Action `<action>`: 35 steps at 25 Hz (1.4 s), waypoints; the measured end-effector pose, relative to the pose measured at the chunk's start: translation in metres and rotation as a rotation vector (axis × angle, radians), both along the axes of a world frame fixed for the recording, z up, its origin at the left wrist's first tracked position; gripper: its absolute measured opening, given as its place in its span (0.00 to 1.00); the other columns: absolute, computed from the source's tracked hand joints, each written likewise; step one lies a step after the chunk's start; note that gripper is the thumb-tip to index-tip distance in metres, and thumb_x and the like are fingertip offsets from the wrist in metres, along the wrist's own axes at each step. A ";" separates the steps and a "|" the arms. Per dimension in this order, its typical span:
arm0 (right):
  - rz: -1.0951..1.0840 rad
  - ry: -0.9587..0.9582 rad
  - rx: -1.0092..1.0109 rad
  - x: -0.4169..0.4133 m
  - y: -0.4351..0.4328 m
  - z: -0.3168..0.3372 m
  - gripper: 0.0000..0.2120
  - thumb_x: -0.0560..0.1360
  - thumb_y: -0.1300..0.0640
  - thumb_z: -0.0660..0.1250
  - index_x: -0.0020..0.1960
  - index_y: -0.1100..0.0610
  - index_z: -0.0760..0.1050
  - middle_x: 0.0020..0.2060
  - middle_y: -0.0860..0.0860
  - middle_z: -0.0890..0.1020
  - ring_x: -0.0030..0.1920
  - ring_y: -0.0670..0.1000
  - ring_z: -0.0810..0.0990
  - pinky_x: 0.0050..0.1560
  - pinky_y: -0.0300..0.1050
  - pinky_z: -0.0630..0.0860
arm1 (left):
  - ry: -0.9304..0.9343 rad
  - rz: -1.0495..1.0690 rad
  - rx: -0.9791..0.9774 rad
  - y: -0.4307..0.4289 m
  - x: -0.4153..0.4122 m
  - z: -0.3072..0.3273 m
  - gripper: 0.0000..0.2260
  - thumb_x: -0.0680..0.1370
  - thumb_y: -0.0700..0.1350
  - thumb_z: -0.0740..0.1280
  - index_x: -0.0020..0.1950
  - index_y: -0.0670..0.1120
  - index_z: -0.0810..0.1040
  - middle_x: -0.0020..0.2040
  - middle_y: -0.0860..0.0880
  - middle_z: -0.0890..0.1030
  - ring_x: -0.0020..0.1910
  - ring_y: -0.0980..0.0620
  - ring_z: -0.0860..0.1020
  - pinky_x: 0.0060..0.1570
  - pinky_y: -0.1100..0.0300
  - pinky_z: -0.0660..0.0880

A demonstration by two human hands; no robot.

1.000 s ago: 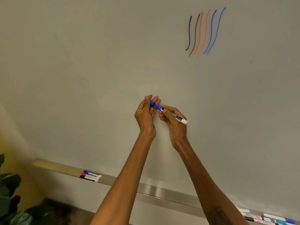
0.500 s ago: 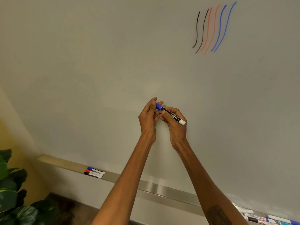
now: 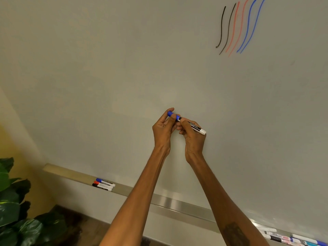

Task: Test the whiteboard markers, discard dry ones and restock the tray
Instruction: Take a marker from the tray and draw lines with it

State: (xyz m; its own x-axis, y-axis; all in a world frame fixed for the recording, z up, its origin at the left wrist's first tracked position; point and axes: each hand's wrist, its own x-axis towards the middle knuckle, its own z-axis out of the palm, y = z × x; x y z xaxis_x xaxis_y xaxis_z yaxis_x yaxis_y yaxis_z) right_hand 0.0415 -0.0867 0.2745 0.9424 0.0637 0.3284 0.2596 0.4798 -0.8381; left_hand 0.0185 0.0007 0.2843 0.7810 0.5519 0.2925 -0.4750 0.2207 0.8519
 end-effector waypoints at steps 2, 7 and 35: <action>-0.006 0.016 0.016 -0.002 0.004 0.000 0.05 0.76 0.60 0.70 0.50 0.60 0.82 0.37 0.55 0.85 0.37 0.51 0.82 0.39 0.41 0.78 | -0.002 -0.007 -0.019 0.001 -0.001 0.000 0.14 0.79 0.43 0.68 0.65 0.45 0.79 0.48 0.49 0.86 0.50 0.51 0.85 0.54 0.58 0.81; 0.026 0.072 0.051 0.003 0.010 -0.005 0.10 0.76 0.58 0.72 0.53 0.64 0.81 0.41 0.60 0.84 0.39 0.55 0.80 0.40 0.43 0.77 | -0.036 -0.035 -0.098 0.005 0.000 -0.003 0.11 0.81 0.46 0.65 0.61 0.47 0.80 0.54 0.41 0.85 0.56 0.44 0.83 0.63 0.45 0.77; 0.567 0.333 -0.367 -0.054 0.115 -0.129 0.07 0.77 0.61 0.68 0.52 0.62 0.83 0.47 0.58 0.86 0.48 0.60 0.85 0.53 0.49 0.82 | 0.202 0.275 -0.278 0.140 -0.088 -0.128 0.15 0.81 0.42 0.67 0.67 0.43 0.77 0.54 0.43 0.85 0.52 0.43 0.85 0.55 0.52 0.81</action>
